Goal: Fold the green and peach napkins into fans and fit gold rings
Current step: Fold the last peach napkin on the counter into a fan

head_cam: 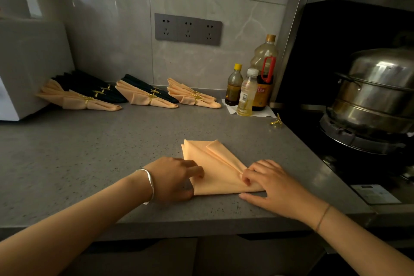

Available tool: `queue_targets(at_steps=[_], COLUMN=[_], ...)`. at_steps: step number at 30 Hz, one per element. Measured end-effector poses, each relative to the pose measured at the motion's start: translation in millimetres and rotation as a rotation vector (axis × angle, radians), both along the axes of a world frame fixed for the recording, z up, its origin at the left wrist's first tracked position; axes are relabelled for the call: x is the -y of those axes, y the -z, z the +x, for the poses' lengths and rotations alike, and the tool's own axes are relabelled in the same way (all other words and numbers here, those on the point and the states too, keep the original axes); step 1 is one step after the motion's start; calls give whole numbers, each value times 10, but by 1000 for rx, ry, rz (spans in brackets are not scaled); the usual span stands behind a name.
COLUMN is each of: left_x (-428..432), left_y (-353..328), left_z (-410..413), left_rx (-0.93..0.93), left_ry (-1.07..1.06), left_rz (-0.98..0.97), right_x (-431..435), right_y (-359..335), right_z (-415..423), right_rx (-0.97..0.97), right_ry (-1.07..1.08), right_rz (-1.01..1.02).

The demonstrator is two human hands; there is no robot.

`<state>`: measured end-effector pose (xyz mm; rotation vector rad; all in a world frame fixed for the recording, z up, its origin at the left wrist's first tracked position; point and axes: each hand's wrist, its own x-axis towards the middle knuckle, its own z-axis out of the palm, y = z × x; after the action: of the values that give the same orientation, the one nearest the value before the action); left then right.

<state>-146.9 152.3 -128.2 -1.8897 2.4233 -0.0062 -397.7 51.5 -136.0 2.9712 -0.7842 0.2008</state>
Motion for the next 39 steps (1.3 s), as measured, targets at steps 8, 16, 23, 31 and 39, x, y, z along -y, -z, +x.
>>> queue_targets(at_steps=[8, 16, 23, 31, 39], left_x=[301, 408, 528, 520, 540], left_y=[98, 146, 292, 274, 283], left_z=[123, 43, 16, -14, 12], left_rx=[-492, -411, -125, -276, -367], left_ry=[-223, -174, -53, -116, -129], left_rz=[-175, -196, -35, 76, 97], right_x=[87, 159, 232, 150, -1], right_y=[-53, -43, -21, -13, -107], right_z=[147, 253, 296, 269, 331], right_rx=[224, 250, 135, 62, -118], right_ry=[126, 161, 132, 65, 35], right_rz=[189, 290, 252, 120, 35])
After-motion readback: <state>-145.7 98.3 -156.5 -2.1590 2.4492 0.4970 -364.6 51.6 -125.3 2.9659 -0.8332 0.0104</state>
